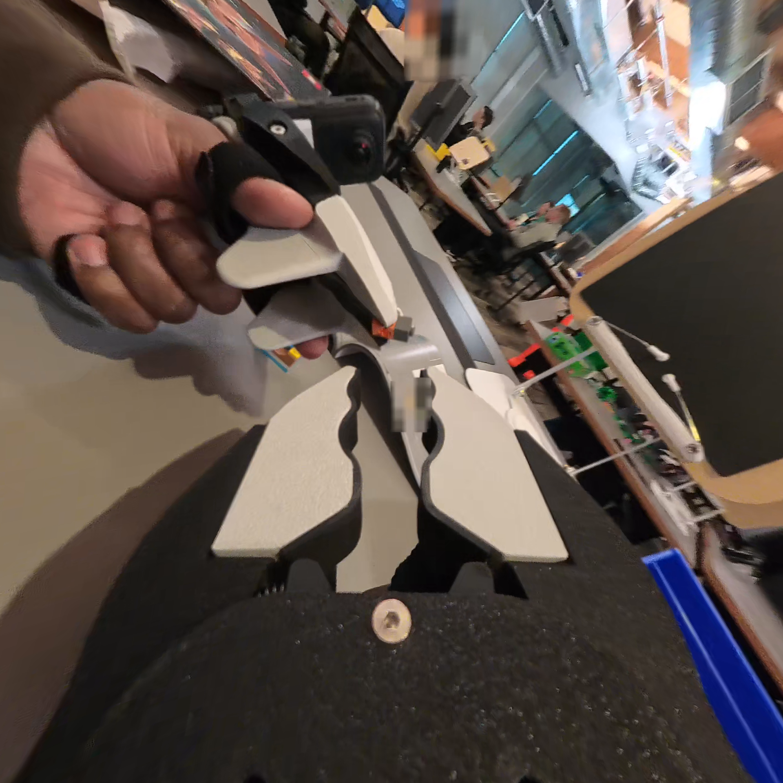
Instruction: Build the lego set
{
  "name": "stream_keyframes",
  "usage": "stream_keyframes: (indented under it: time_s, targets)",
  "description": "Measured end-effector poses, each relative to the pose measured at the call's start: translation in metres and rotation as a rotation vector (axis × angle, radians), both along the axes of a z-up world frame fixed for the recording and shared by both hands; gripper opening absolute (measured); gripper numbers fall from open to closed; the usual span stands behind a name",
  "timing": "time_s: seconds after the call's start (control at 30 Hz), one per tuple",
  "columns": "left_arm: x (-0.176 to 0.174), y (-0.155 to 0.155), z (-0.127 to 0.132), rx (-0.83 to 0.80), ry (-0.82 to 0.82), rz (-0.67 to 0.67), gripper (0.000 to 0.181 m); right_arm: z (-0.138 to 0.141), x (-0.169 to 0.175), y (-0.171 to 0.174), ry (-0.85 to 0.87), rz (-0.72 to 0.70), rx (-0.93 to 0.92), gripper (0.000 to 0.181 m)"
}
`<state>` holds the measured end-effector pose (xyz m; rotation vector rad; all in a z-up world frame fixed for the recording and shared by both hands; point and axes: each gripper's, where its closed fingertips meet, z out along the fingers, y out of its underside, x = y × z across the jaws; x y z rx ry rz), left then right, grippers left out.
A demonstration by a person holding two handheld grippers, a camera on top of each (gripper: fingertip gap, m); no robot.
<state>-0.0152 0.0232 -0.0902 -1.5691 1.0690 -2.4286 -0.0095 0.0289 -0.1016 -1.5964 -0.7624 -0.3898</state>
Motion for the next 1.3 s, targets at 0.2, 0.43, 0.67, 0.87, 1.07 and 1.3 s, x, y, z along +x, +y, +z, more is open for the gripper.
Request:
stream_keyframes:
  time_s: [0.2, 0.43, 0.67, 0.87, 1.07, 1.3]
  targets:
    - [0.001, -0.007, -0.001, -0.058, 0.008, -0.014, 0.008, 0.002, -0.003, 0.001, -0.018, -0.02, 0.039, 0.027]
    - [0.005, -0.007, -0.009, -0.065, 0.035, 0.003, 0.008, 0.002, -0.005, 0.0, 0.022, -0.009, 0.027, 0.023]
    - [0.005, -0.01, -0.01, -0.076, 0.032, -0.004, 0.008, 0.0, -0.007, 0.0, 0.039, -0.008, 0.017, 0.02]
    - [0.004, -0.013, -0.01, -0.042, 0.033, -0.044, 0.009, 0.0, -0.008, -0.003, 0.121, 0.053, -0.031, 0.018]
    - [0.002, -0.012, -0.012, 0.037, 0.063, -0.077, 0.021, -0.005, -0.014, -0.01, 0.151, 0.157, -0.113, 0.018]
    - [-0.005, -0.023, -0.021, 0.112, 0.15, -0.178, 0.021, -0.011, -0.018, -0.018, 0.082, 0.224, -0.176, 0.018]
